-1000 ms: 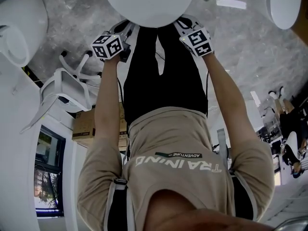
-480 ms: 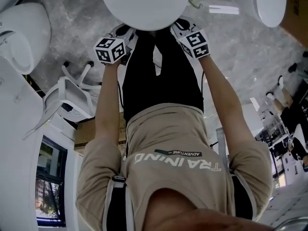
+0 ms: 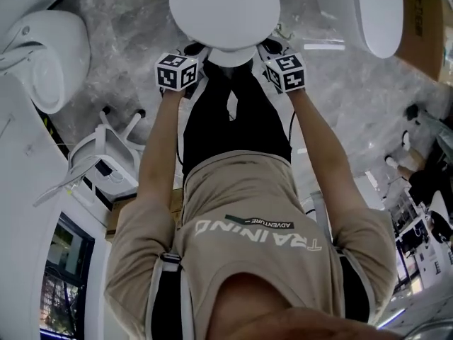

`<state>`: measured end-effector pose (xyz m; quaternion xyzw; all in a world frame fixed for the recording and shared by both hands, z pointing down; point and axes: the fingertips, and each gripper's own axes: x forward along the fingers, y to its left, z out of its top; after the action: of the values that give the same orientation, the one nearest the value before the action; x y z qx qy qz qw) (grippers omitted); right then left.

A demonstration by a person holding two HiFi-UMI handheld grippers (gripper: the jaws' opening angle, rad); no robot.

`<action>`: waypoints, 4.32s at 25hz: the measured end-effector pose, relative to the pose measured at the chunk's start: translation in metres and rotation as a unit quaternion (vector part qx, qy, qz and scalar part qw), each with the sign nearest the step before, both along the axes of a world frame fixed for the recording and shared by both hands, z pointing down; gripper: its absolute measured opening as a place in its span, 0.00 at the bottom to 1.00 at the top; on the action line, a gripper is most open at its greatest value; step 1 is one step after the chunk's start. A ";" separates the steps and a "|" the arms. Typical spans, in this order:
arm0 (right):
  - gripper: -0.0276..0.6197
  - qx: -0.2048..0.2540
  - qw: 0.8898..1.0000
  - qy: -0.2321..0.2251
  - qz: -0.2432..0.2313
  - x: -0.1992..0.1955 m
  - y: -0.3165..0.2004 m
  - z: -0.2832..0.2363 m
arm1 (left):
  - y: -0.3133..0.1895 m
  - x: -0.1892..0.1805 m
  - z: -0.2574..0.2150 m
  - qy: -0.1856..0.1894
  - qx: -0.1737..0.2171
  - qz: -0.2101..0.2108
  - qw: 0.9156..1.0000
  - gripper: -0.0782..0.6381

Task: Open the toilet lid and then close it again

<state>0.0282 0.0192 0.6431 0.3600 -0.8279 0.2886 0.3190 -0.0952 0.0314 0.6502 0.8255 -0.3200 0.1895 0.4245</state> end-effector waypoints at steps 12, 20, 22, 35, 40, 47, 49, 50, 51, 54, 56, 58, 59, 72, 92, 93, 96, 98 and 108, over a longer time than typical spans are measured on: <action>0.06 -0.004 0.999 0.030 -0.022 -0.005 -0.030 -0.035 | -0.036 -0.007 -0.028 -0.009 -0.026 -0.042 0.999 0.11; 0.06 -0.001 0.996 0.021 -0.086 -0.003 -0.040 -0.050 | -0.050 -0.012 -0.034 -0.048 -0.051 -0.083 0.994 0.11; 0.06 -0.009 0.996 0.003 -0.089 -0.004 -0.044 -0.053 | -0.053 -0.015 -0.034 -0.060 -0.061 -0.096 0.992 0.11; 0.06 -0.017 0.993 -0.038 -0.113 -0.002 -0.076 -0.070 | -0.082 -0.020 -0.053 -0.099 -0.073 -0.144 0.982 0.11; 0.06 -0.013 0.992 -0.040 -0.119 -0.005 -0.094 -0.075 | -0.100 -0.024 -0.061 -0.097 -0.076 -0.155 0.980 0.11; 0.06 -0.002 0.994 -0.029 -0.110 -0.008 -0.124 -0.091 | -0.129 -0.028 -0.075 -0.095 -0.058 -0.145 0.983 0.11; 0.06 0.005 0.994 -0.029 -0.104 -0.011 -0.134 -0.099 | -0.139 -0.032 -0.080 -0.091 -0.050 -0.143 0.984 0.11; 0.06 0.009 0.994 -0.027 -0.103 -0.011 -0.140 -0.103 | -0.144 -0.032 -0.082 -0.087 -0.047 -0.144 0.985 0.11; 0.06 0.012 0.994 -0.025 -0.102 -0.010 -0.145 -0.106 | -0.149 -0.032 -0.083 -0.084 -0.044 -0.144 0.985 0.11; 0.06 0.019 0.994 -0.012 -0.110 -0.010 -0.159 -0.112 | -0.162 -0.033 -0.087 -0.080 -0.037 -0.146 0.985 0.11; 0.06 0.020 0.993 -0.001 -0.116 -0.012 -0.166 -0.114 | -0.169 -0.035 -0.089 -0.076 -0.036 -0.148 0.985 0.11; 0.06 0.021 0.993 0.007 -0.117 -0.014 -0.175 -0.117 | -0.177 -0.037 -0.092 -0.071 -0.034 -0.150 0.986 0.11; 0.06 0.022 0.993 0.010 -0.116 -0.015 -0.179 -0.118 | -0.182 -0.038 -0.094 -0.069 -0.032 -0.150 0.986 0.11; 0.06 0.036 0.993 0.030 -0.109 -0.023 -0.239 -0.129 | -0.234 -0.053 -0.102 -0.070 -0.008 -0.152 0.986 0.11; 0.06 0.045 0.997 0.039 -0.049 -0.028 -0.336 -0.134 | -0.321 -0.070 -0.113 -0.120 0.028 -0.087 0.989 0.11; 0.06 0.046 0.997 0.041 -0.051 -0.028 -0.339 -0.133 | -0.326 -0.071 -0.114 -0.121 0.029 -0.086 0.988 0.11; 0.06 0.053 0.995 0.046 -0.064 -0.031 -0.346 -0.132 | -0.343 -0.075 -0.115 -0.120 0.032 -0.090 0.988 0.11; 0.06 0.066 0.994 0.046 -0.068 -0.034 -0.352 -0.135 | -0.355 -0.080 -0.117 -0.107 0.028 -0.106 0.988 0.11; 0.06 0.080 0.991 0.059 -0.089 -0.039 -0.361 -0.142 | -0.368 -0.088 -0.123 -0.077 0.024 -0.138 0.987 0.11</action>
<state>-0.0106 -0.3422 0.5006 0.3254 -0.8569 0.1699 0.3618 -0.1835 -0.3369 0.5268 0.7665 -0.4671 0.1838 0.4006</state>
